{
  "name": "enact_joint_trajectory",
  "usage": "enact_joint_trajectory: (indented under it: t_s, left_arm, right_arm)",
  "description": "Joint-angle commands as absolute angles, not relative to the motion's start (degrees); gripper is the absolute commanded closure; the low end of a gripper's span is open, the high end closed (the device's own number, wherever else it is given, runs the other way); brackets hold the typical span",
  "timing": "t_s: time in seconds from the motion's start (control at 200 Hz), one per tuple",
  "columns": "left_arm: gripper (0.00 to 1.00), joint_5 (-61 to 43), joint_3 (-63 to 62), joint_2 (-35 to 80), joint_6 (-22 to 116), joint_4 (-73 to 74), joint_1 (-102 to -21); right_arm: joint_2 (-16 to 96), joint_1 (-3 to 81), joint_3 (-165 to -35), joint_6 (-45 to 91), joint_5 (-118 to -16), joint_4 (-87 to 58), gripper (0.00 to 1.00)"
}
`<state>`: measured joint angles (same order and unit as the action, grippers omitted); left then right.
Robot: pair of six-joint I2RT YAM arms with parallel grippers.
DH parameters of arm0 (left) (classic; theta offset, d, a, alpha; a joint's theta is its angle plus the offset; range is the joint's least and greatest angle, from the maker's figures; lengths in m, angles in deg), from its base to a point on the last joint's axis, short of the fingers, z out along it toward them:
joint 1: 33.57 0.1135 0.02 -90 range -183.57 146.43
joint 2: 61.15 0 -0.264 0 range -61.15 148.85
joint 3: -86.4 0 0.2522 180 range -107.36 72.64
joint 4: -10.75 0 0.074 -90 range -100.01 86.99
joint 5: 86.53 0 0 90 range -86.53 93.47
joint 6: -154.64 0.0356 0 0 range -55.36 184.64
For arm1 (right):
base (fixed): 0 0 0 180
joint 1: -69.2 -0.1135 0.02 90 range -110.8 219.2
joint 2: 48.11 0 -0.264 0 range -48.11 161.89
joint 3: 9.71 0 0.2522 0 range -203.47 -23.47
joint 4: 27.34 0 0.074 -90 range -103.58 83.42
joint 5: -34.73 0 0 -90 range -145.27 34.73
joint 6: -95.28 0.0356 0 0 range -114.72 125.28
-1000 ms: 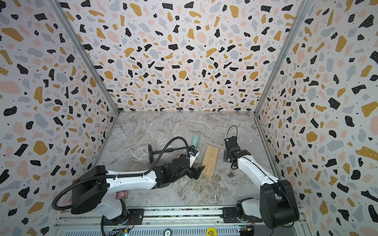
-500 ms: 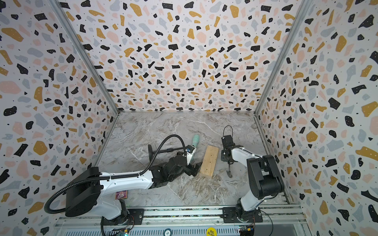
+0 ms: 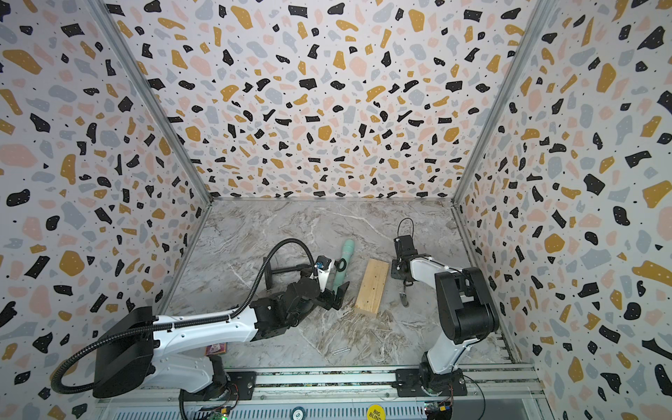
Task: Use a claw hammer to pull out a nail
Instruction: Place the hammer at the center of the board.
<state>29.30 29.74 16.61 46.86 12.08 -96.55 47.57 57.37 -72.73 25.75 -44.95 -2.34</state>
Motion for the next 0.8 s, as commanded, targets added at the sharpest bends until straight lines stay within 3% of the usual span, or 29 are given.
enact_joint_trajectory:
  t_s: [0.0, 0.32, 0.796]
  left_arm:
    - [0.0, 30.8, 30.6, 15.2, 47.0, 14.2, -95.9]
    - [0.0, 31.0, 30.4, 14.9, 47.3, 13.8, -95.1]
    - [0.0, 31.9, 30.8, 13.5, 46.4, 12.3, -94.8]
  right_arm:
    - [47.0, 57.9, -71.2, 26.6, -48.0, -2.3, 0.87]
    - [44.4, 59.3, -70.7, 27.7, -50.6, -5.0, 0.75]
    - [44.0, 59.7, -71.5, 27.4, -51.3, -5.7, 0.74]
